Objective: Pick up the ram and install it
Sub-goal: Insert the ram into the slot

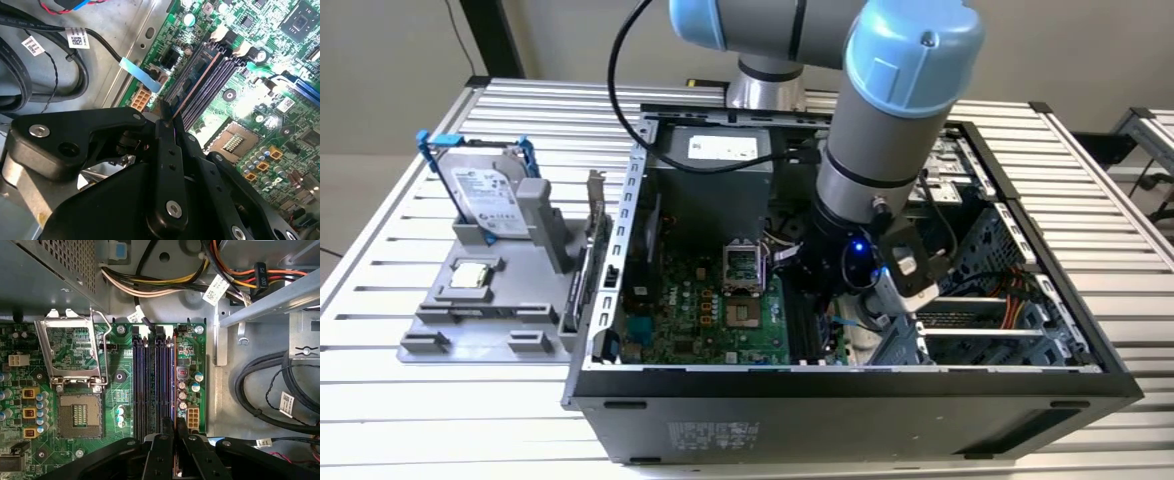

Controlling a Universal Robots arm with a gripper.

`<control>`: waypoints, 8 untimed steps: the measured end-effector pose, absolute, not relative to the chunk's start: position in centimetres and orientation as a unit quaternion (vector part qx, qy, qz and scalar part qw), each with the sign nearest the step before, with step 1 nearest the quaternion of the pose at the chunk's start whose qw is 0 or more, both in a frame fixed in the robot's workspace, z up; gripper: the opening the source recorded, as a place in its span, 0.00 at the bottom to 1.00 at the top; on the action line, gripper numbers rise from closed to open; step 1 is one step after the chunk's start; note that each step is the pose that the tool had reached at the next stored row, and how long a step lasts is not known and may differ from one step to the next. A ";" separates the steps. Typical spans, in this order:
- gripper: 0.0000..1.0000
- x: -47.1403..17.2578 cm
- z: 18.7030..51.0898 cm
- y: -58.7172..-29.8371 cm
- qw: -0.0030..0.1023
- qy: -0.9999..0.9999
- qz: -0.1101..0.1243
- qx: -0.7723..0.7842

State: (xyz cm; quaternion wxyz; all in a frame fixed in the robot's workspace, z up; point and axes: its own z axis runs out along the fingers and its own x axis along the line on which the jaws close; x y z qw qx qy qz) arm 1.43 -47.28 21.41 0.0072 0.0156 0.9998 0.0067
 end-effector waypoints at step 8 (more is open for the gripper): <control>0.00 1.2 21.2 -47.3 0.007 1.000 0.007 0.011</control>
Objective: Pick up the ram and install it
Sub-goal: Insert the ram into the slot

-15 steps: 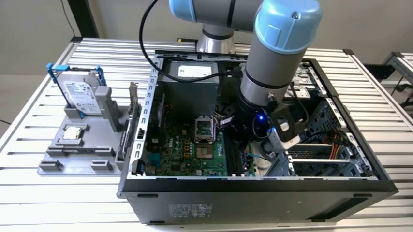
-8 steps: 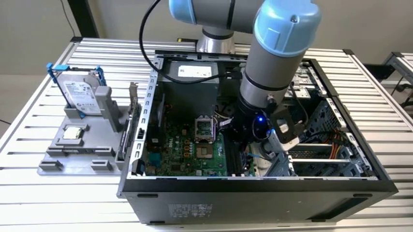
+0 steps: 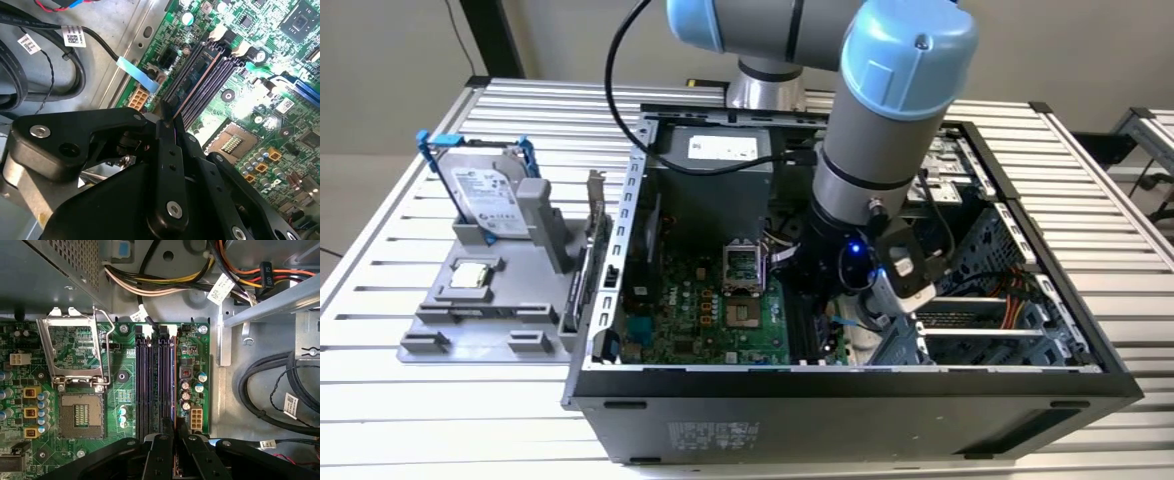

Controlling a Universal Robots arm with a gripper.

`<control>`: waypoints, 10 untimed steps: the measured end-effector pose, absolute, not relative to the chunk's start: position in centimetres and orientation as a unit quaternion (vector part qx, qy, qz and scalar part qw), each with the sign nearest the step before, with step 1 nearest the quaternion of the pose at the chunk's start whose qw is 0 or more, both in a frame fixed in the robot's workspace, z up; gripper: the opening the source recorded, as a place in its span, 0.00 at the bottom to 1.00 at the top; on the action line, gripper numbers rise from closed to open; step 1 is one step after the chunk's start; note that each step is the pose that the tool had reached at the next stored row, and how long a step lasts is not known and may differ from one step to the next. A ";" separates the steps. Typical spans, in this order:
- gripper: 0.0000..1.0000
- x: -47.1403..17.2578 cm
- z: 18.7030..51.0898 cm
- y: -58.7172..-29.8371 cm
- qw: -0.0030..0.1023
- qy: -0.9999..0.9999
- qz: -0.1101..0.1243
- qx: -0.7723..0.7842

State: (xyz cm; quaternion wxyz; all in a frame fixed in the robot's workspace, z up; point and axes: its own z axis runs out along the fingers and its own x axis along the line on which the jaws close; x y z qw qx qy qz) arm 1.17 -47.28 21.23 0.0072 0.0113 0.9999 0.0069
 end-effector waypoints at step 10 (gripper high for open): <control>0.00 1.3 21.0 -47.6 0.007 1.000 0.007 0.011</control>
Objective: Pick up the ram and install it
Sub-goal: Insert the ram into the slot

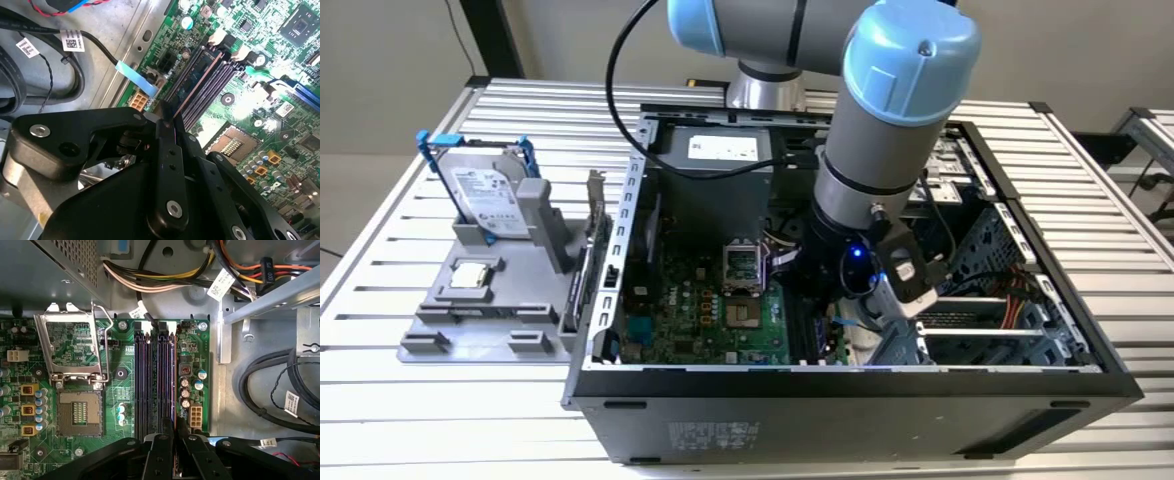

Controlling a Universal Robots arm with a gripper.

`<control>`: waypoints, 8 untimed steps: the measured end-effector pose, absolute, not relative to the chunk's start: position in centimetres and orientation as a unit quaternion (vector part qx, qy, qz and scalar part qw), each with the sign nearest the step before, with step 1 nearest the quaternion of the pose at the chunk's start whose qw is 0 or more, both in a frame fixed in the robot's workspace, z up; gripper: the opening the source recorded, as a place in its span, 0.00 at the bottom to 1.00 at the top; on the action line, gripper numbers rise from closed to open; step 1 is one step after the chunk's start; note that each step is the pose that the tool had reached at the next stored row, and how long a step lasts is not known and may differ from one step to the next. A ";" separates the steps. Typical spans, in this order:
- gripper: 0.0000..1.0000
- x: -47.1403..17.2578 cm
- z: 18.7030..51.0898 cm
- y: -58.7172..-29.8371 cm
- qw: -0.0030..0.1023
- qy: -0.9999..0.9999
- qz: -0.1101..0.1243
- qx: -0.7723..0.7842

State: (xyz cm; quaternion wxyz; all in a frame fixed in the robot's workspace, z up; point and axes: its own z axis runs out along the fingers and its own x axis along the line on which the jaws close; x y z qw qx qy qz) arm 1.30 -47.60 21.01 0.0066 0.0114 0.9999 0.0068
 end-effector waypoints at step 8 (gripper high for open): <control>0.00 1.3 20.8 -47.5 0.007 1.000 0.007 0.011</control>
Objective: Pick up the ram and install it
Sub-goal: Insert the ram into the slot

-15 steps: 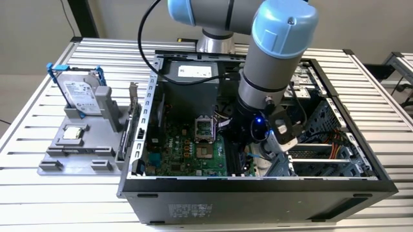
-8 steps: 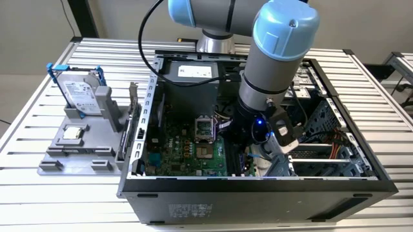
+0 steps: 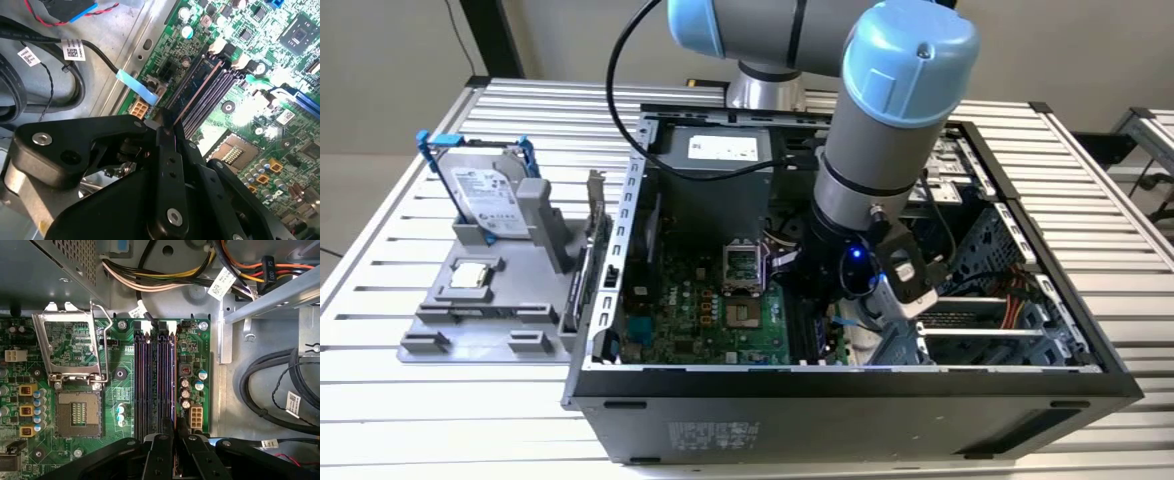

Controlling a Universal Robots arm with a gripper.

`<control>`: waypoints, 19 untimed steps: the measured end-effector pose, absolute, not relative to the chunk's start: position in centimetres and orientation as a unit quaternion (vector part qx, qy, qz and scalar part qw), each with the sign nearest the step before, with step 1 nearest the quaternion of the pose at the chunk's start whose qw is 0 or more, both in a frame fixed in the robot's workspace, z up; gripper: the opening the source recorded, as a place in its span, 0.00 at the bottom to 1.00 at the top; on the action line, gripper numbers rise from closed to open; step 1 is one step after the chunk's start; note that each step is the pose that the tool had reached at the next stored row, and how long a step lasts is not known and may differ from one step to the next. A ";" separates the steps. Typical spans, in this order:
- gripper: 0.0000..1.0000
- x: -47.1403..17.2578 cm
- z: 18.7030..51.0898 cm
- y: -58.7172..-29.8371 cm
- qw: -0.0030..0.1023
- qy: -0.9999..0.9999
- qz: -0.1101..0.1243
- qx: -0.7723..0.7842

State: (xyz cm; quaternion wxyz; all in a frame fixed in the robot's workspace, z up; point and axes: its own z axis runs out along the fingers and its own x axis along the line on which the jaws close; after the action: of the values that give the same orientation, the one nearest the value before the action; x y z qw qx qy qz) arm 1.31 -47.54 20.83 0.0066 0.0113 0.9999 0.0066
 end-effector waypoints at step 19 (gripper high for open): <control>0.00 1.3 20.7 -47.5 0.007 1.000 0.007 0.011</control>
State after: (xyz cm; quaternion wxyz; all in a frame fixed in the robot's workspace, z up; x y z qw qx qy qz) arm 1.27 -47.52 20.72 0.0066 0.0114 0.9999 0.0068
